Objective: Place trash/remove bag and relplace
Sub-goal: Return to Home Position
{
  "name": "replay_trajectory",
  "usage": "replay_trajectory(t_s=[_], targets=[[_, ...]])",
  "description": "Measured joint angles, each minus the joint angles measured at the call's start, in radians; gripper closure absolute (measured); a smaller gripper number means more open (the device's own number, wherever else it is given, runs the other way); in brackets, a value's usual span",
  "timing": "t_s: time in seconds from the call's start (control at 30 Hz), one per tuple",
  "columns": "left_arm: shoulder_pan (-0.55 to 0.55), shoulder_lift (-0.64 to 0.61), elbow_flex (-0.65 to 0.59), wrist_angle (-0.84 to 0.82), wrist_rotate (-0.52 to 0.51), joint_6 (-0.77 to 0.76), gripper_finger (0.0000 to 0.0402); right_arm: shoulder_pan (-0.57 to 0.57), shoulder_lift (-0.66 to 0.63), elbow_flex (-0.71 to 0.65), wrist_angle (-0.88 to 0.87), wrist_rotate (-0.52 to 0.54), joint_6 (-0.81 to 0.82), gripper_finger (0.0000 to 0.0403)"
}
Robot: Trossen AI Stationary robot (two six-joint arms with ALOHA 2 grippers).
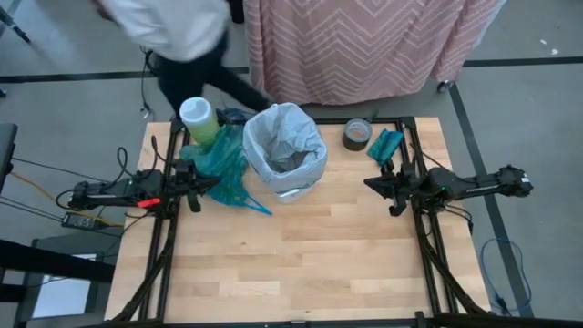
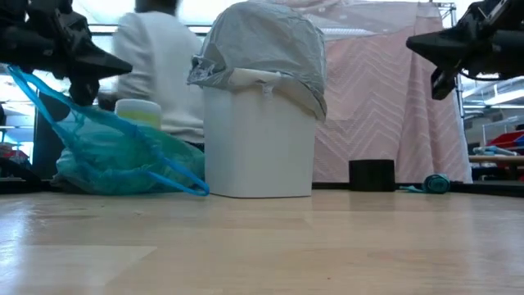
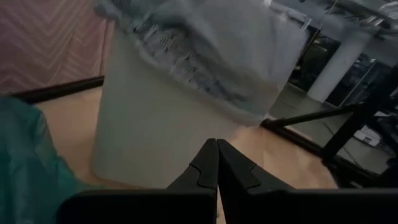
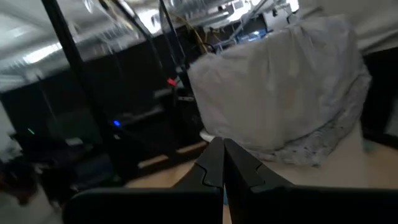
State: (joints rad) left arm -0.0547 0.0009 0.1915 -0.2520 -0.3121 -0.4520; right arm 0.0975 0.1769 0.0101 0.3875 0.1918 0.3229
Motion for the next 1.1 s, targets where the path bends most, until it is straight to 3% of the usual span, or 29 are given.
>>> replay_trajectory(t_s=[0.17, 0.47, 1.1], targets=[[0.000, -0.001, -0.028, 0.003, -0.005, -0.006, 0.0394, 0.001, 0.000, 0.000, -0.025, 0.023, -0.086, 0.0403], [0.000, 0.001, -0.121, 0.100, 0.020, -0.047, 0.0394, -0.002, 0.001, 0.000, -0.071, 0.061, -0.098, 0.0403], [0.000, 0.000, -0.128, 0.134, 0.022, 0.003, 0.0388, -0.002, 0.001, -0.001, -0.087, 0.100, -0.098, 0.0403]])
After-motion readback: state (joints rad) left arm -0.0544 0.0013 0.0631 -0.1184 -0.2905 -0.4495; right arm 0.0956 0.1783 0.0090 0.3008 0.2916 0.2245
